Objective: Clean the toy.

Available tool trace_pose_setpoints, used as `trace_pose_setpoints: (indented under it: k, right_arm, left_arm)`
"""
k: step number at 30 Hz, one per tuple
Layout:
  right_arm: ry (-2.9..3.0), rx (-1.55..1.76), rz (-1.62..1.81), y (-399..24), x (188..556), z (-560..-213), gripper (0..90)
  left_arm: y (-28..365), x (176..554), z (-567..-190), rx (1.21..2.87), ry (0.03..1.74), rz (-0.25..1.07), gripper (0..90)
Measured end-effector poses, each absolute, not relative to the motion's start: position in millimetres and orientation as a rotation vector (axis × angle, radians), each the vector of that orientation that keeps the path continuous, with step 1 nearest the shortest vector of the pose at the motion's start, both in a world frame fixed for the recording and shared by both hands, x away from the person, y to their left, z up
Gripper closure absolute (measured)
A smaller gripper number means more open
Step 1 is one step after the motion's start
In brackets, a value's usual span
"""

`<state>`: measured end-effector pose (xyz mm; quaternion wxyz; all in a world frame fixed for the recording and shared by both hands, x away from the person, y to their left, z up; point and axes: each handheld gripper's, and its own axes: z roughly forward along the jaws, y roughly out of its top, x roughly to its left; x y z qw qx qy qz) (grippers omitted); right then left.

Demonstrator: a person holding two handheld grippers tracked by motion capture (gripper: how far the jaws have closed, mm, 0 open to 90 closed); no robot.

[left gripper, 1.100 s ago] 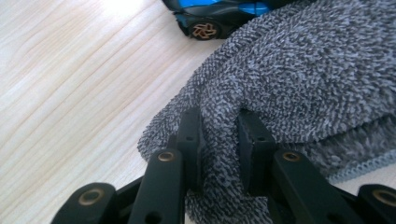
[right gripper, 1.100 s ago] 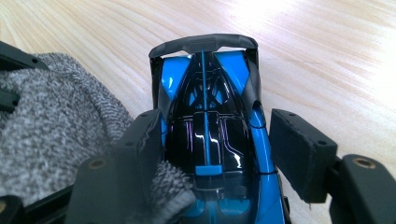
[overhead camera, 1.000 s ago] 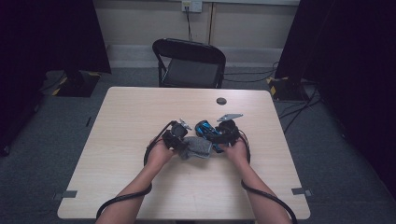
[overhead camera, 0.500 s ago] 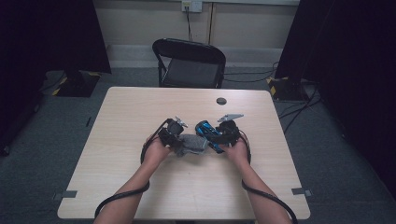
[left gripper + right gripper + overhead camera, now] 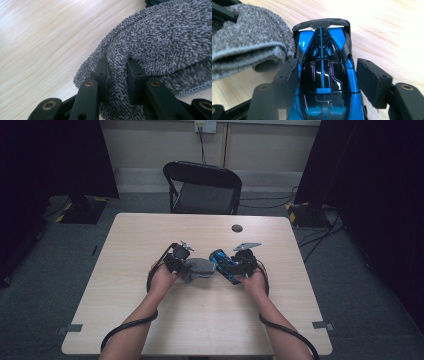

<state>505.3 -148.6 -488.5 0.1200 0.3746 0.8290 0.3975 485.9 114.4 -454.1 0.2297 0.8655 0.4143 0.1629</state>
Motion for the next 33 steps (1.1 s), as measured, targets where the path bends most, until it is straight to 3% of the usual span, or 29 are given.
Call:
trace_pose_setpoints:
  k: [20,33]
  right_arm:
    - [2.416,1.089,1.167,-148.8,504.1,-489.1,35.3]
    - [2.420,1.098,1.150,-148.4,503.4,-487.8,35.2]
  left_arm:
    - [144.6,483.5,-445.9,2.273,1.228,0.530,73.1]
    - [148.9,460.0,-435.0,2.229,1.155,0.462,73.1]
